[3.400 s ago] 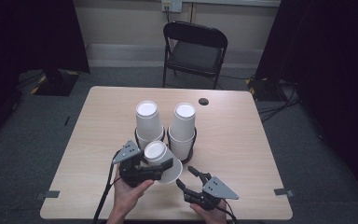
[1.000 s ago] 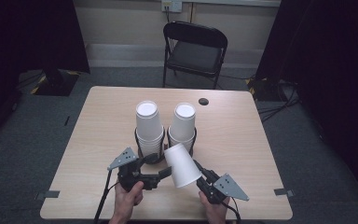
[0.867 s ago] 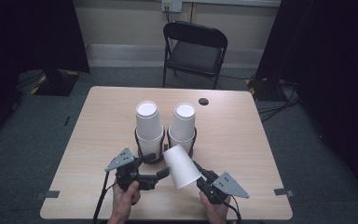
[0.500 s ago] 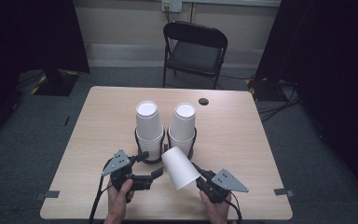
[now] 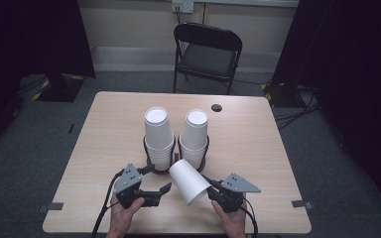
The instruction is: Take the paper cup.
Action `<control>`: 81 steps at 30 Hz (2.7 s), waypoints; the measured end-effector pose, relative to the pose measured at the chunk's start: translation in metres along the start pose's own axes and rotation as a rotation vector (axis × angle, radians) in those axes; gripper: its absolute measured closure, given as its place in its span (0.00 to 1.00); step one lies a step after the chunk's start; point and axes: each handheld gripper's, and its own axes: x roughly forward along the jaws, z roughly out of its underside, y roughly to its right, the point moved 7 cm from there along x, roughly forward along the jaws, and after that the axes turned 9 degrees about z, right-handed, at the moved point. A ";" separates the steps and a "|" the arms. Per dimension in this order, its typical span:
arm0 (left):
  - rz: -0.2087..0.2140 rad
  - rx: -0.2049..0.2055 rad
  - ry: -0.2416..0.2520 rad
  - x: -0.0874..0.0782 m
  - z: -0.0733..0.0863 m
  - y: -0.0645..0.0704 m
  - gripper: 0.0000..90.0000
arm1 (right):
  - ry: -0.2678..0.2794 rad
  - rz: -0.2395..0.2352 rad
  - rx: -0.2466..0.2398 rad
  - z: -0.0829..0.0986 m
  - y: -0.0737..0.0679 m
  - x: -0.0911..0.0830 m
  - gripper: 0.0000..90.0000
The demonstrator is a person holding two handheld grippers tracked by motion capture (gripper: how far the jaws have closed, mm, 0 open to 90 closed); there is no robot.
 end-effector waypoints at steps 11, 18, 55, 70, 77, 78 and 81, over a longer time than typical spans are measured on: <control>0.009 0.108 -0.056 0.001 0.010 0.004 0.17 | -0.129 -0.043 -0.034 -0.002 -0.003 0.004 0.96; 0.010 0.179 -0.096 0.001 0.018 0.006 0.17 | -0.259 -0.087 -0.073 -0.002 -0.006 0.010 0.96; 0.046 0.517 -0.394 0.026 0.027 0.032 0.17 | -0.567 -0.249 -0.090 -0.009 -0.004 0.024 0.97; 0.022 0.580 -0.381 0.048 0.023 0.044 0.05 | -0.616 -0.279 -0.095 -0.017 -0.017 0.036 0.97; 0.015 0.581 -0.347 0.052 0.021 0.045 0.07 | -0.687 -0.272 -0.104 -0.022 -0.019 0.042 0.97; 0.012 0.593 -0.351 0.051 0.019 0.045 0.07 | -0.701 -0.266 -0.098 -0.023 -0.019 0.043 0.97; 0.032 0.577 -0.315 0.053 0.016 0.049 0.08 | -0.717 -0.257 -0.105 -0.023 -0.020 0.044 0.98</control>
